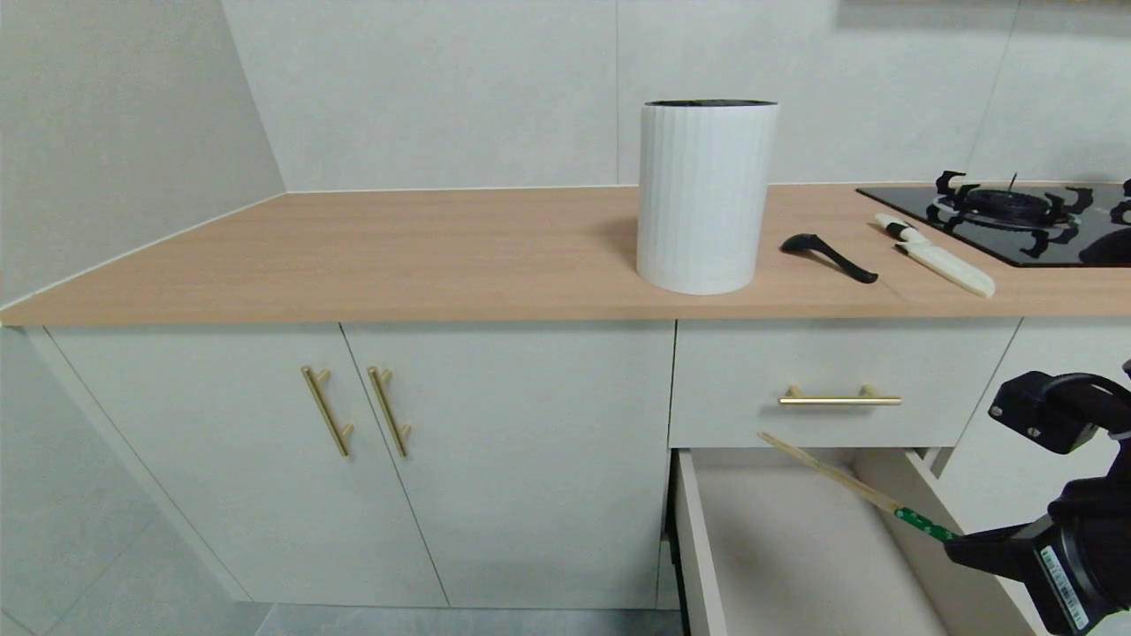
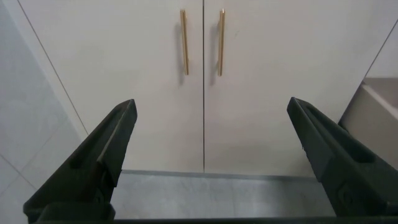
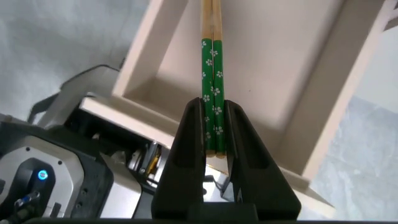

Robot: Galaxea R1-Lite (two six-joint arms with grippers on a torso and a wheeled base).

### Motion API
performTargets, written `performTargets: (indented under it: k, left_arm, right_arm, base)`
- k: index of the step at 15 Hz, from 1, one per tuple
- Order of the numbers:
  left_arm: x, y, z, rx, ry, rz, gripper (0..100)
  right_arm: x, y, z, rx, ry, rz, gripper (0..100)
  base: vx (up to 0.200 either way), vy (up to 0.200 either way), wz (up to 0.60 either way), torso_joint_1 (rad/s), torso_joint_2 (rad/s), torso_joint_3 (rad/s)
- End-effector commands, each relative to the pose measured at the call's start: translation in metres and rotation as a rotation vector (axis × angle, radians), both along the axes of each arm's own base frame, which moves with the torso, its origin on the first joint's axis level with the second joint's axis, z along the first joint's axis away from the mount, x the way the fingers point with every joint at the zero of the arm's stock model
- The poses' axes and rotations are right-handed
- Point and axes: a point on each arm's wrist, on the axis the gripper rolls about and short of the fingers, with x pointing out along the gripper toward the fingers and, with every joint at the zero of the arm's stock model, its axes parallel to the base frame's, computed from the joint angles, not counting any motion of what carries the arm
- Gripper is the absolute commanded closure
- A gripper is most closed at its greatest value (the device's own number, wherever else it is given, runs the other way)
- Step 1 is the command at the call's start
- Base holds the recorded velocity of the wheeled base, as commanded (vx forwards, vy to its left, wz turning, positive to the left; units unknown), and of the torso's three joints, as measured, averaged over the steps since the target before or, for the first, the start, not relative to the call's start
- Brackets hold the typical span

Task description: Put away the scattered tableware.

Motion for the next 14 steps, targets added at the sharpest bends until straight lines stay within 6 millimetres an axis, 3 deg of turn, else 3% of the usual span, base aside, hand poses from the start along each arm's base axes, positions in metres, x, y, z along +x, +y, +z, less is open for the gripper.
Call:
performTargets:
  k: [1,6,11,14]
  left_arm:
    - [0.0,0.0,0.0,0.0,0.0,0.001,0]
    - [0.0,0.0,0.0,0.0,0.0,0.0,0]
    - [0.0,0.0,0.0,0.0,0.0,0.001,0]
    - [0.0,0.0,0.0,0.0,0.0,0.001,0]
  right_arm:
    - [0.003,0.002,-0.004,-0.01,0.02,0.0,100]
    - [0.011,0.005,-0.012,-0.03,0.06,-0.001,100]
    - [0.016,0.008,-0.017,-0.042,0.079,-0.002,100]
    - [0.032,0.017,-0.033,-0.067,0.133,-0.012,100]
  base:
    - [0.0,0.0,0.0,-0.144,0.44,0.281]
    - [0.0,0.0,0.0,-0.103,0.37,0.262]
    - [0.0,0.0,0.0,-0.009,0.04,0.017]
    - [0.0,0.0,0.0,0.0,0.0,0.0]
